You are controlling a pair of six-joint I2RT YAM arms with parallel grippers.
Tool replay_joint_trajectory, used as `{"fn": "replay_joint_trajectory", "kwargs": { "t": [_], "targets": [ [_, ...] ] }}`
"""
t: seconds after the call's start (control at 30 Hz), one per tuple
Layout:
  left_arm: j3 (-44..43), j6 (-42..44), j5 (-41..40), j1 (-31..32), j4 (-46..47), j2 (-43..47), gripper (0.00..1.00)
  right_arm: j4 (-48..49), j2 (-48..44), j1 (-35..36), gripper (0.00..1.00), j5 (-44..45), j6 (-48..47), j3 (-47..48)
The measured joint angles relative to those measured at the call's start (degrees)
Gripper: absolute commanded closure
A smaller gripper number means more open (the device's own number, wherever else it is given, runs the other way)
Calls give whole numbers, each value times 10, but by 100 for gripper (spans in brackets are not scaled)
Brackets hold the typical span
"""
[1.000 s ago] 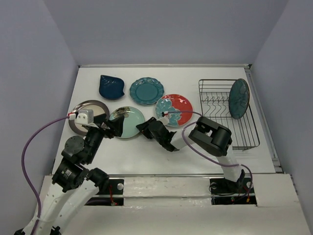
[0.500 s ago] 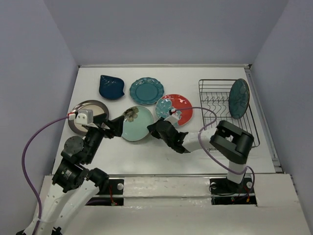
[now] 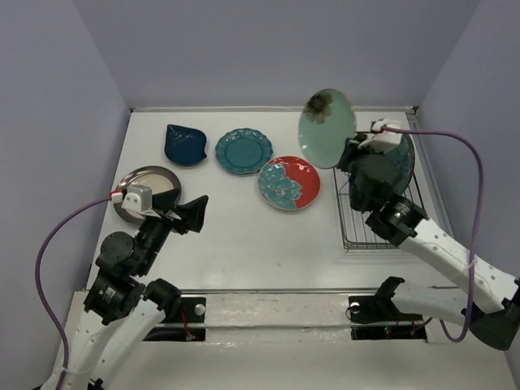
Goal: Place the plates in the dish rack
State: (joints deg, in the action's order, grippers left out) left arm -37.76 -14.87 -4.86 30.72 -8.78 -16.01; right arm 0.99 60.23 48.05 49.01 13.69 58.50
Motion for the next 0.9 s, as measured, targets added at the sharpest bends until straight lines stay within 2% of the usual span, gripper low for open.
{"fn": "replay_joint_trajectory", "kwargs": {
  "t": [0.17,0.33,0.57,0.7,0.9],
  "targets": [
    [0,0,8,0,2,18,1,-21,-45,-107,93,112,-176,45],
    [0,0,11,6,4,23,1,-51,-39,-207,93,123,-268,50],
    [0,0,12,13,4,30,1,-82,31,-288,93,43,-337,69],
    [0,0,12,17,3,35,1,-99,61,-330,93,-32,-356,69],
    [0,0,12,23,3,40,1,-118,80,-372,93,-91,-373,69]
  ]
}}
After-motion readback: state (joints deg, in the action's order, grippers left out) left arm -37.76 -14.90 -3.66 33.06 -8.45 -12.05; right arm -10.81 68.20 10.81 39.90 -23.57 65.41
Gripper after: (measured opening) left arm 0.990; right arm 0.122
